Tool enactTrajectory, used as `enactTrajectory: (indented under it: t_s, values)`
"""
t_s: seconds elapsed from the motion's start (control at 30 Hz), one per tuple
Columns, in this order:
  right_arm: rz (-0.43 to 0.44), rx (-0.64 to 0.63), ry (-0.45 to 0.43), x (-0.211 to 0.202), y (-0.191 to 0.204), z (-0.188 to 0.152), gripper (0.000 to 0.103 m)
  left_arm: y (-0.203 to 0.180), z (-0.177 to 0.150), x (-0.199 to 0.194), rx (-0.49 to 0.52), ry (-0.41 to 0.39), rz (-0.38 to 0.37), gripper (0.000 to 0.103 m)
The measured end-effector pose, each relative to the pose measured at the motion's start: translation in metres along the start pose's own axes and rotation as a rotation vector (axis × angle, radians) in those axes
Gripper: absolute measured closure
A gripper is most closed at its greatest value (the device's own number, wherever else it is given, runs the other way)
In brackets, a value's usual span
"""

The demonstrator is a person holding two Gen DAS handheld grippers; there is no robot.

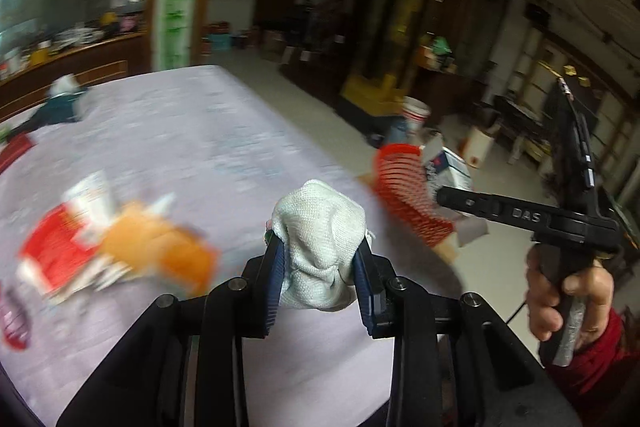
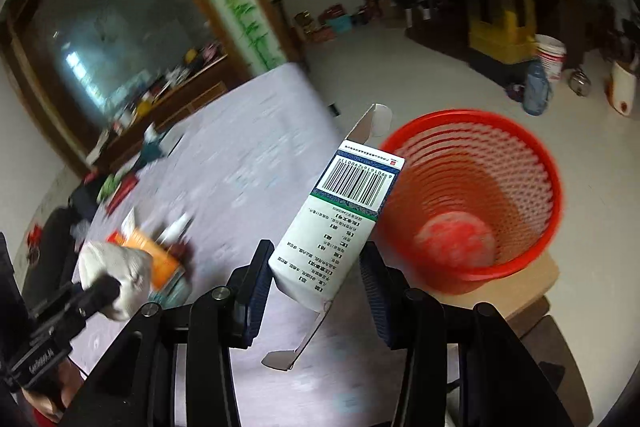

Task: Collect trash
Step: 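Carry both items over the red basket and open both tools to drop them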

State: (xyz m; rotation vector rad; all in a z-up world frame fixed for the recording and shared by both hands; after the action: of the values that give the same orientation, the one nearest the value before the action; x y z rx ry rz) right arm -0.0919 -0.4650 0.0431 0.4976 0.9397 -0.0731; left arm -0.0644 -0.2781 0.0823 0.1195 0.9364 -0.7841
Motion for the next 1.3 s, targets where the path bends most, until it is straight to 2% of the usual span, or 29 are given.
enactTrajectory:
  t_s: [0.1, 0.33, 0.53, 0.6, 0.7, 0.8, 0.97, 1.17, 1.3]
  values:
    - [-0.032, 0.044, -0.026, -0.010, -0.033, 0.015, 0.055, -0.037, 0.026, 0.032, 0.040, 0.032, -0.060, 0.072]
    - [-0.063, 0.114, -0.028, -0.012, -0.094, 0.045, 0.055, -0.101, 0.071, 0.101, 0.094, 0.103, -0.136, 0.071]
    - [-0.063, 0.159, -0.027, -0.005, -0.125, 0.067, 0.052, -0.135, 0.097, 0.150, 0.112, 0.123, -0.141, 0.069]
    - [-0.059, 0.172, -0.025, -0.003, -0.133, 0.072, 0.050, -0.135, 0.103, 0.159, 0.099, 0.132, -0.134, 0.051]
    - [-0.056, 0.177, -0.017, 0.001, -0.136, 0.076, 0.049, -0.132, 0.106, 0.167, 0.072, 0.130, -0.139, 0.045]
    - [-0.048, 0.176, -0.034, -0.007, -0.136, 0.073, 0.049, -0.125, 0.104, 0.161, 0.062, 0.136, -0.148, 0.045]
    - [-0.018, 0.135, -0.062, -0.022, -0.114, 0.057, 0.048, -0.108, 0.087, 0.123, 0.044, 0.087, -0.124, 0.040]
    - [0.042, 0.038, -0.048, -0.024, -0.062, 0.029, 0.047, -0.070, 0.053, 0.069, 0.015, 0.035, -0.052, 0.036]
    - [0.105, -0.035, 0.014, -0.005, -0.019, 0.010, 0.047, -0.040, 0.029, 0.032, -0.013, -0.007, 0.026, 0.035]
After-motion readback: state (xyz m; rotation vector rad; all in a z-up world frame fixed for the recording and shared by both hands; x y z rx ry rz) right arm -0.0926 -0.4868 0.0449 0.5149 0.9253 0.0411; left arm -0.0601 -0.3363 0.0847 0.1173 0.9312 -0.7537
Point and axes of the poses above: each gripper's, at about its wrist camera, not at the fingertips, and x roughly the way its jaws point, y to its left, z to its top, the point moved 6 cm from there along x, roughly the way its jaws point, and after that the axes turned 12 degrees about y, right-handed, at the moved point
